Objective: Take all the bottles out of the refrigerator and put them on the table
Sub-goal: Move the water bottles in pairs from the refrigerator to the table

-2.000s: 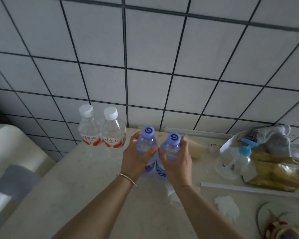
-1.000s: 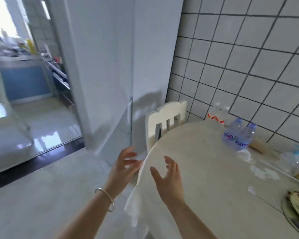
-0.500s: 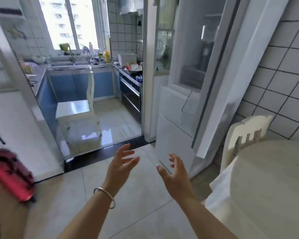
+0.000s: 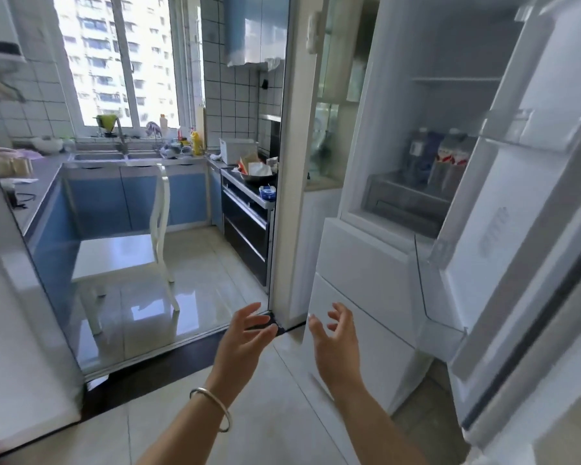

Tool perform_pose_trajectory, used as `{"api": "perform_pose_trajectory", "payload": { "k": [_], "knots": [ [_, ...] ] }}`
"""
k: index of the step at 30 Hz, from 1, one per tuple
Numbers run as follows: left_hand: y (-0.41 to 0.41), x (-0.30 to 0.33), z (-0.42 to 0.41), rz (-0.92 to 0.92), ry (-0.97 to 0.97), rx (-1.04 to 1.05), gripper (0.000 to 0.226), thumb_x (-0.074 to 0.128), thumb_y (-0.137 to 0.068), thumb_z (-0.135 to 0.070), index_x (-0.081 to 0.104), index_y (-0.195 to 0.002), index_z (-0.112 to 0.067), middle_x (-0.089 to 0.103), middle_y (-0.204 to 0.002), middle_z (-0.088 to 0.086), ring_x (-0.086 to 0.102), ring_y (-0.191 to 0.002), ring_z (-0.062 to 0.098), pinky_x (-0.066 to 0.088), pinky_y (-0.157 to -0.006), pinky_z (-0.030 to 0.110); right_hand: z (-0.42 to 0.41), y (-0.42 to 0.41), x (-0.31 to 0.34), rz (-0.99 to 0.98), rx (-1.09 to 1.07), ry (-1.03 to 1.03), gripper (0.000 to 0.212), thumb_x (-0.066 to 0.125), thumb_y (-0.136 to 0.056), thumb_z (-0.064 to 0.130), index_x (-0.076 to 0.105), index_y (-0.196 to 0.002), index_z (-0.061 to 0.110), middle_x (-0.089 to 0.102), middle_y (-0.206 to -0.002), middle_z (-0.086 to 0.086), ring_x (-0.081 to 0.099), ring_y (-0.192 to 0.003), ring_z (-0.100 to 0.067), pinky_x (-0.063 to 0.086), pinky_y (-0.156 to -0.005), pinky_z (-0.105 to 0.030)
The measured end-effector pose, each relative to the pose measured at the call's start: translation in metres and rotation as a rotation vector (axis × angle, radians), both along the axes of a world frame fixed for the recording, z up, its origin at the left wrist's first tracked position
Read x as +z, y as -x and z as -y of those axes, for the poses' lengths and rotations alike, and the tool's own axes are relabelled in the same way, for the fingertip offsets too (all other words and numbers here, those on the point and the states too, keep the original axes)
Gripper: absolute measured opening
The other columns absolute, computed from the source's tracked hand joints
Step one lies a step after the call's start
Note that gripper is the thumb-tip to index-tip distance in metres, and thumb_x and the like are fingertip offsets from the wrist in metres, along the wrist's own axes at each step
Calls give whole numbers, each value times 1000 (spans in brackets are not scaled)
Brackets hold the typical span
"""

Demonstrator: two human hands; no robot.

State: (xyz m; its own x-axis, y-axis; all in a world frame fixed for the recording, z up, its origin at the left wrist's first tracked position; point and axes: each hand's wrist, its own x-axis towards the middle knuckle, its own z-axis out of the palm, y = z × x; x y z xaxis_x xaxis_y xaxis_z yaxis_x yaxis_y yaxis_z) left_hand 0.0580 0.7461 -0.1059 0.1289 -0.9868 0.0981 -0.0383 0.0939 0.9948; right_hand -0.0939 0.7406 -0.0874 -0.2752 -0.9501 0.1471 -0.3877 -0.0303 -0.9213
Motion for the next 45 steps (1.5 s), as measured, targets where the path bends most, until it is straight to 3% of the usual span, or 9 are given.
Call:
{"api": "perform_pose_trajectory", "payload": {
  "k": [5, 11, 15, 22, 28, 33, 36, 40, 45],
  "knots": [
    [-4, 20, 113, 14, 5, -22, 35, 62, -88, -18, 47, -119, -26, 61, -107, -4, 62, -97, 9, 51, -69, 19, 117, -10, 29, 145, -111, 56, 50, 52, -92, 35, 35, -137, 20, 48, -129, 3, 49, -113, -14, 43, -94, -31],
    [-3, 32, 248, 7, 40, -101, 36, 60, -88, -17, 48, -122, -22, 63, -110, 5, 61, -97, 17, 50, -86, 34, 233, 14, 38, 86, -200, 78, 50, 50, -92, 37, 35, -137, 20, 47, -130, 4, 48, -114, -12, 43, -95, -32],
    [16, 35, 337, -49, 22, -218, 37, 61, -88, -16, 49, -122, -22, 62, -110, 3, 61, -95, 10, 47, -75, 18, 309, 35, 35, 58, -300, 87, 49, 50, -93, 32, 37, -136, 14, 48, -131, -3, 50, -115, -18, 37, -87, -27],
    [76, 51, 500, -38, 24, -502, 34, 61, -89, -12, 50, -120, -20, 61, -105, 4, 60, -85, 9, 49, -67, 13, 424, 76, 43, 54, -548, 106, 47, 50, -94, 31, 38, -136, 13, 48, -136, -6, 50, -120, -22, 33, -87, -24],
    [154, 74, 610, 36, 80, -736, 32, 68, -84, -28, 52, -110, -38, 64, -104, -3, 62, -85, 9, 48, -77, 27, 491, 133, 66, 57, -743, 157, 46, 54, -92, 29, 42, -134, 15, 50, -131, -4, 51, -117, -20, 31, -85, -22],
    [243, 90, 659, 87, 153, -990, 40, 64, -87, -12, 48, -117, -34, 59, -103, -4, 61, -74, -1, 45, -68, 17, 542, 196, 92, -52, -831, 258, 44, 55, -92, 30, 43, -132, 15, 50, -127, -3, 51, -113, -18, 39, -95, -30],
    [291, 103, 685, 61, 149, -1019, 38, 65, -87, -16, 49, -117, -33, 61, -103, -5, 60, -72, -4, 46, -70, 25, 575, 234, 103, -85, -853, 313, 49, 55, -90, 35, 43, -132, 14, 51, -128, -4, 51, -114, -21, 42, -99, -39],
    [367, 127, 723, 24, 94, -991, 36, 63, -89, -19, 50, -123, -26, 64, -102, -7, 61, -93, 9, 50, -86, 32, 617, 301, 111, -101, -934, 305, 55, 59, -88, 29, 40, -136, 11, 49, -132, -7, 48, -120, -24, 36, -96, -28],
    [455, 150, 768, 25, 137, -945, 23, 61, -87, -10, 54, -106, -22, 60, -93, -2, 56, -81, 10, 43, -72, 25, 655, 371, 121, -91, -1058, 408, 53, 67, -72, 36, 52, -119, 20, 59, -118, -7, 56, -108, -26, 47, -93, -46]
  ]
}}
